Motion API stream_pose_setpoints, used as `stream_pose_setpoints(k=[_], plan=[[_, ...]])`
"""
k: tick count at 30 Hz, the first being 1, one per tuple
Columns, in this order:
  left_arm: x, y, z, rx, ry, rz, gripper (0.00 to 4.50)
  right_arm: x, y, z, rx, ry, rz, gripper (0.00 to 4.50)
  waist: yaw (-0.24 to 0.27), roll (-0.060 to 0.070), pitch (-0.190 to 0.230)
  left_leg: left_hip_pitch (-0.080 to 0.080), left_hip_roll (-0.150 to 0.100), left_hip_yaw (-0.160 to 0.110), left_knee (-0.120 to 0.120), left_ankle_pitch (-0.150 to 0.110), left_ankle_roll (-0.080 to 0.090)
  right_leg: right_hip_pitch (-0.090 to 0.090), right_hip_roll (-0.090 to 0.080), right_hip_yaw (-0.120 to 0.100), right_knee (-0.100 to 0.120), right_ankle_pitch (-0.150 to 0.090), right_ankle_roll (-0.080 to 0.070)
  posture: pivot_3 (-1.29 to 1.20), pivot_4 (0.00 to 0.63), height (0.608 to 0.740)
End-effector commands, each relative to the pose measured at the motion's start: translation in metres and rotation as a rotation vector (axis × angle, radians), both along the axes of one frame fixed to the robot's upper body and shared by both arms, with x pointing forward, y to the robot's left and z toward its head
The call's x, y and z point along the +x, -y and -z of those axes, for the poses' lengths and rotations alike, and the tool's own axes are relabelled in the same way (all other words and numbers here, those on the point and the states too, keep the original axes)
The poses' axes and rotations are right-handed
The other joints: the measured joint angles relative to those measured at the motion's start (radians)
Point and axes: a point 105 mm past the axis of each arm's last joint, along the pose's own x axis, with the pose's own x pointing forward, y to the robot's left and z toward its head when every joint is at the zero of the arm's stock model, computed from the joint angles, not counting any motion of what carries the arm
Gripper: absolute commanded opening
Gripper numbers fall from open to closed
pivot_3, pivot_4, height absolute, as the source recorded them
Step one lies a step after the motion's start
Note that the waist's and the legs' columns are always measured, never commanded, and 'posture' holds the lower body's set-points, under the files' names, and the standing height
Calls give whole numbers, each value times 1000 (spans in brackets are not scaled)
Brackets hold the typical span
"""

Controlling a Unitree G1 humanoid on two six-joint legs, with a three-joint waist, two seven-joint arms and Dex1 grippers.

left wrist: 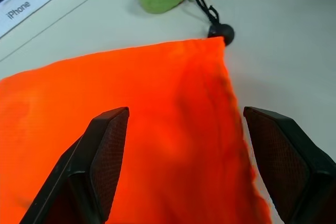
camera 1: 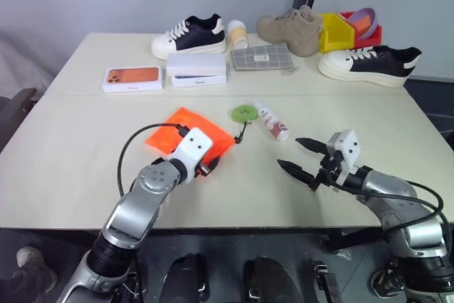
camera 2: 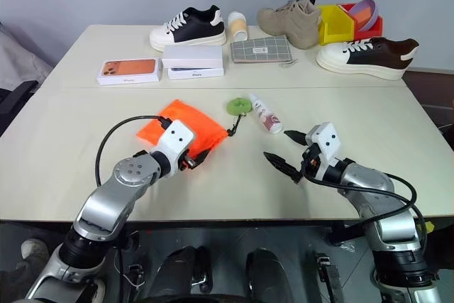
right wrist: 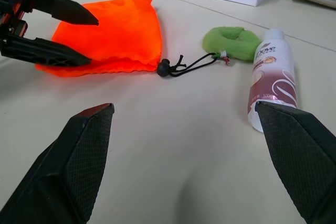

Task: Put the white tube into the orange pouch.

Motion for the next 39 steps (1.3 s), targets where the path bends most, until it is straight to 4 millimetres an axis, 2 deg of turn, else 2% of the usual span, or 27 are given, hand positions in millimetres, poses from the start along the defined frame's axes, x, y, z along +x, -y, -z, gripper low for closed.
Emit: stream_pose_setpoints(k=[1, 2, 3, 4, 6, 9, 10, 25, 33, 39], plan=[[1, -1, -5, -2, 26, -19, 3720, -1, -8, -13, 9, 54, -28, 4500, 0, 0, 0, 0, 0, 0, 0, 0, 0, 0, 0, 0, 0, 0, 0, 0, 150, 740], [1, -2, -4, 6, 24, -23, 3720, -1, -8, -13, 9, 54, -28, 4500, 0, 0, 0, 0, 0, 0, 0, 0, 0, 0, 0, 0, 0, 0, 0, 0, 150, 740], [2, -3, -3, 11, 22, -27, 3211, -1, -8, -13, 8, 54, -29, 4500, 0, 0, 0, 0, 0, 0, 0, 0, 0, 0, 0, 0, 0, 0, 0, 0, 150, 740], [2, -3, -2, 13, 22, -31, 2927, -1, -8, -14, 8, 54, -29, 4500, 0, 0, 0, 0, 0, 0, 0, 0, 0, 0, 0, 0, 0, 0, 0, 0, 150, 740], [2, -4, -1, 10, 20, -38, 2047, -1, -7, -14, 7, 54, -30, 4500, 0, 0, 0, 0, 0, 0, 0, 0, 0, 0, 0, 0, 0, 0, 0, 0, 150, 740], [1, -5, 0, 10, 17, -44, 422, -2, -6, -14, 5, 53, -29, 4500, 0, 0, 0, 0, 0, 0, 0, 0, 0, 0, 0, 0, 0, 0, 0, 0, 150, 740], [1, -6, 1, 11, 16, -45, 30, -2, -6, -14, 5, 52, -29, 4500, 0, 0, 0, 0, 0, 0, 0, 0, 0, 0, 0, 0, 0, 0, 0, 0, 150, 740], [5, -21, -6, -46, 44, -113, 30, -4, -7, -12, 8, 49, -27, 4500, 0, 0, 0, 0, 0, 0, 0, 0, 0, 0, 0, 0, 0, 0, 0, 0, 150, 740], [2, -13, -5, -133, -1, -81, 30, -3, -10, -13, 14, 50, -26, 4500, 0, 0, 0, 0, 0, 0, 0, 0, 0, 0, 0, 0, 0, 0, 0, 0, 150, 740], [2, -9, -2, -126, -19, -56, 30, -3, -11, -14, 15, 52, -22, 4500, 0, 0, 0, 0, 0, 0, 0, 0, 0, 0, 0, 0, 0, 0, 0, 0, 150, 740]])
